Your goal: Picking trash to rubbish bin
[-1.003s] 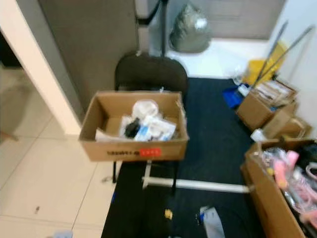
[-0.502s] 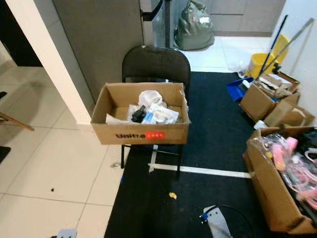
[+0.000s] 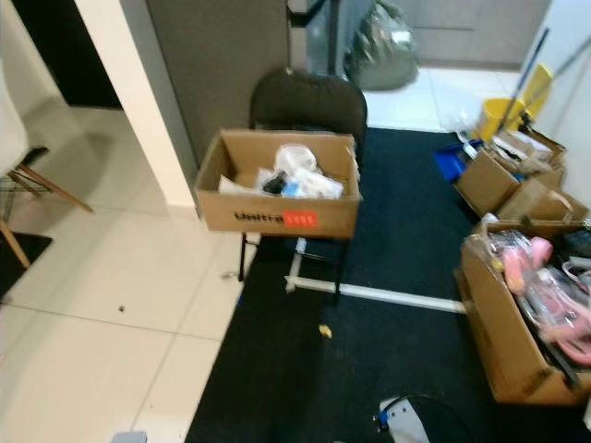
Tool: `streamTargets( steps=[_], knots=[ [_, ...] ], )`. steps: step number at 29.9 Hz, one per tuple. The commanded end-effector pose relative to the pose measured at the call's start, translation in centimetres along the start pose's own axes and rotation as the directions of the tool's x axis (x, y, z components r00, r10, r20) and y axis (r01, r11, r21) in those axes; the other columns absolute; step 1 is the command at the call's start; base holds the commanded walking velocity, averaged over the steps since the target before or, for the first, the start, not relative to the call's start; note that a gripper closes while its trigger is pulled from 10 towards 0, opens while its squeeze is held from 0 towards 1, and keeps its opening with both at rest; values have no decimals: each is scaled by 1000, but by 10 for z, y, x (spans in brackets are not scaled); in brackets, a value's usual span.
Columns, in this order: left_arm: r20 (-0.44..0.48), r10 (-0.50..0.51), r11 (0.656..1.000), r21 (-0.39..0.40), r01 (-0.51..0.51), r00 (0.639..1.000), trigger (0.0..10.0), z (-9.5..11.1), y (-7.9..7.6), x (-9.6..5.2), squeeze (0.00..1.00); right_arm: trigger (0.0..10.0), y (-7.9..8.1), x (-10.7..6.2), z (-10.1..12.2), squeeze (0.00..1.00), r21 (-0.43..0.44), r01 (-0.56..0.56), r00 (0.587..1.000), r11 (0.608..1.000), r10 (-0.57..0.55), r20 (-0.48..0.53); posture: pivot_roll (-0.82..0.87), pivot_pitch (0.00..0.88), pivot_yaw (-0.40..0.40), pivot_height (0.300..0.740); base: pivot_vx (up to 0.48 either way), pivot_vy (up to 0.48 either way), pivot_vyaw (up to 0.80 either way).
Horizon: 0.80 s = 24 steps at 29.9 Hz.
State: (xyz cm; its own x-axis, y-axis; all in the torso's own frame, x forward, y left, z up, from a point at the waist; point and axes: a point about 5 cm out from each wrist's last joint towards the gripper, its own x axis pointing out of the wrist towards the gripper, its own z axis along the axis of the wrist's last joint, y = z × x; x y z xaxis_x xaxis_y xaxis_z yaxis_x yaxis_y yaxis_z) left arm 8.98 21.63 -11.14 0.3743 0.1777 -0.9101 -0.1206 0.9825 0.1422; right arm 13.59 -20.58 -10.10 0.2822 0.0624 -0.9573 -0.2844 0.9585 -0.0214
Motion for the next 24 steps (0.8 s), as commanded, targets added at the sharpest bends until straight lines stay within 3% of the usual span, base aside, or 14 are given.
streamTargets(
  steps=[1, 24],
  knots=[
    [-11, 6, 1000, 9, -6, 1000, 10000, -4, 2, -1, 0, 10000, 1, 0, -2, 0, -3, -5, 1000, 1000, 5, -8, 113, 39, 14, 740, -386, 0, 0],
    [-13, 6, 1000, -8, -6, 1000, 10000, -4, 1, -1, 0, 10000, 3, 1, 0, 0, -12, -7, 1000, 1000, 7, -5, 105, 45, 19, 740, -383, 0, 0]
  ],
)
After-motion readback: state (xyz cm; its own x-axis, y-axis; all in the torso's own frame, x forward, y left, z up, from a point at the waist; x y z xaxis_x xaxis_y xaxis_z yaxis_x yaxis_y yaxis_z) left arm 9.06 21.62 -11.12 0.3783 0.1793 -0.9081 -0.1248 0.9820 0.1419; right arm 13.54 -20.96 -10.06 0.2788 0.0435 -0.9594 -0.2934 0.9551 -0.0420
